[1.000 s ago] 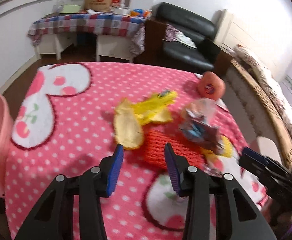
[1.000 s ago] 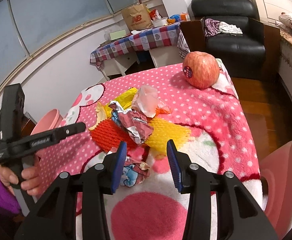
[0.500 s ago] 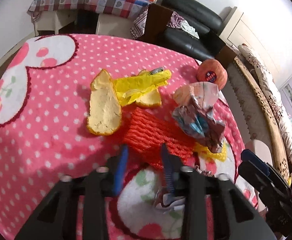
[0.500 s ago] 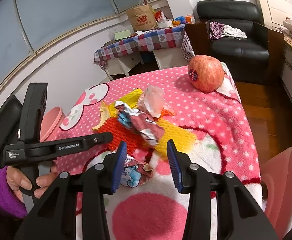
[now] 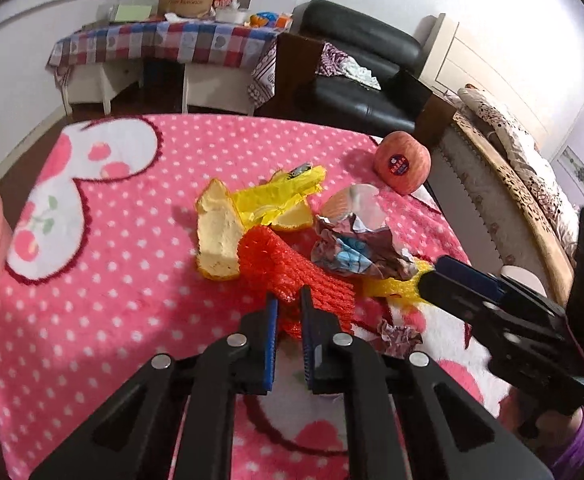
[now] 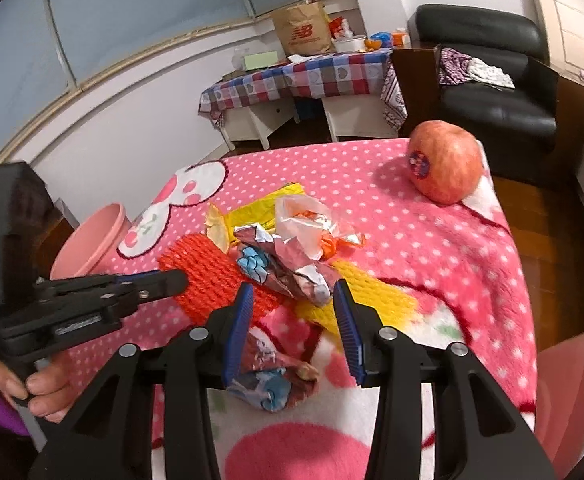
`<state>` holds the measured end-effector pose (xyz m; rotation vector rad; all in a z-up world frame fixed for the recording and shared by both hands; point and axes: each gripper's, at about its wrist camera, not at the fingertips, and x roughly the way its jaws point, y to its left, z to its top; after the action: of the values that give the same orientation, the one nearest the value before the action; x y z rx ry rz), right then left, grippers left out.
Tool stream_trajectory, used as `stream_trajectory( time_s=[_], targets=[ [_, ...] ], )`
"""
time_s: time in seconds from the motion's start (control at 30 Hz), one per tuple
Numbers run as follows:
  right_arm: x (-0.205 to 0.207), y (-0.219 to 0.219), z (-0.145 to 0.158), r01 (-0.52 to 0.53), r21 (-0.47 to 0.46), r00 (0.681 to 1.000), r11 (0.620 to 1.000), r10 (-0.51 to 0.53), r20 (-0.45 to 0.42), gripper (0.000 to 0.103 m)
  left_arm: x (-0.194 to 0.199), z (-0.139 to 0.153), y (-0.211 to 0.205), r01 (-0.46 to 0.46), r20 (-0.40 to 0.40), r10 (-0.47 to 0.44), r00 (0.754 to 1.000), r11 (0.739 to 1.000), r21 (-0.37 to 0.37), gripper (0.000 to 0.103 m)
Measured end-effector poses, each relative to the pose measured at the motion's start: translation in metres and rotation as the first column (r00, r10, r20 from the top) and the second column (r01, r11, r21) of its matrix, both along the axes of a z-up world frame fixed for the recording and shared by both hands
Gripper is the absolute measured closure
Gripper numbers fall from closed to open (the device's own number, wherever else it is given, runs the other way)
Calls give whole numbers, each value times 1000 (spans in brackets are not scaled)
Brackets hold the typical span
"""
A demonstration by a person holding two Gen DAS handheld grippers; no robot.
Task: Collect trash
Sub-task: 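Grasp red mesh net with left tool while right tool grasps foil wrapper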
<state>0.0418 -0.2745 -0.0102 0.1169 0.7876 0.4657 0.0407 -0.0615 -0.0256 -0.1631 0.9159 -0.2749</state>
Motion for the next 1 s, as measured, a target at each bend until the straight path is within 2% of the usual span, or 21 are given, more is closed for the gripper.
stream_trajectory(
  time_s=[0.23,0.47,0.5,0.53,0.6,0.63,0.67,0.87,1.0],
  targets=[
    [17,19,-4,-4,-96,999,995,7,33,61,-13,10,8,-2,39,1,999,1000,19,94],
    [23,19,-9,26,-121,999,992,-23,27,61,-25,19,18,-16,76,14,997,999,30,94],
    [22,19,-9,28,-121,999,992,-25,29,63,-26,20,19,-18,78,16,997,999,28,94],
    [22,18,-8,31,-116,999,993,-28,26,71,-28,21,21,-20,79,18,997,999,27,94],
    [21,16,-6,28,-100,999,995,-26,27,76,-31,22,24,-22,84,20,996,999,24,94],
    [20,16,-4,28,-105,999,994,-24,31,87,-32,23,25,-23,86,21,996,999,24,94],
    [20,17,-4,28,-113,999,993,-24,33,92,-34,23,26,-26,88,24,996,999,24,94],
    [21,19,-4,29,-130,999,991,-26,21,92,-41,27,35,-37,102,36,994,999,10,94],
    [23,21,0,15,-78,1000,997,-16,-9,91,-47,30,42,-50,109,50,993,999,-1,94]
  ],
)
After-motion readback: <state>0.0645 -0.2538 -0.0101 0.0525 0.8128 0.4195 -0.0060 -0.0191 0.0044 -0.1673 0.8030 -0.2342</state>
